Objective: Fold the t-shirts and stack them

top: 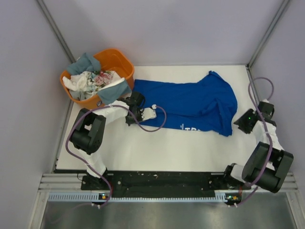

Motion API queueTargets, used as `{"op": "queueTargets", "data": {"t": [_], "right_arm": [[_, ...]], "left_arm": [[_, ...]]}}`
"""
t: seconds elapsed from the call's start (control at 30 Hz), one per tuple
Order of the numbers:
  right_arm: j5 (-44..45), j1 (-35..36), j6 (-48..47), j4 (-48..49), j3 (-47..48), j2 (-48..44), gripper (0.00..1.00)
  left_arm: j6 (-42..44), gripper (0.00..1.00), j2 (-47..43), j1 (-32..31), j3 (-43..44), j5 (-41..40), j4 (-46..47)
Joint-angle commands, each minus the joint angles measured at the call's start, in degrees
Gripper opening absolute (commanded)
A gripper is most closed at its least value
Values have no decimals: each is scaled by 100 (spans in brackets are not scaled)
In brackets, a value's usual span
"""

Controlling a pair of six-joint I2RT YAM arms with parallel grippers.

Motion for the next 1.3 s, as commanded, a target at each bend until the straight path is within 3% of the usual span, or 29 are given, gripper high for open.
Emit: {"op": "queueTargets", "data": {"t": [0.0, 0.17, 0.5, 0.57, 0.7, 0.97, 1.13, 1.27], "right_arm": [[752, 1154, -534, -828, 444, -664, 41], [1033, 1849, -166, -1445, 251, -893, 44], [946, 1939, 28, -734, -162, -165, 43], [1252, 1930, 20, -654, -163, -16, 34], [1667, 1904, -7, -628, -84, 29, 0], [1386, 911, -401, -846, 57, -314, 0], [1166, 805, -472, -1032, 276, -112, 1], [1298, 787, -499, -1102, 330, -41, 1]], "left_arm": [[-247, 0, -107, -4, 55, -80, -342], [-466, 0, -116, -13, 90, -256, -342], [-537, 0, -160, -13, 99, -239, -342], [-554, 0, -168, -13, 82, -248, -342], [-511, 0, -186, -4, 38, -414, -360], [-317, 0, -309, 40, 125, -767, -667], [-387, 0, -370, 40, 310, -433, -1342], [-440, 0, -476, -4, 310, 286, -2020]]}}
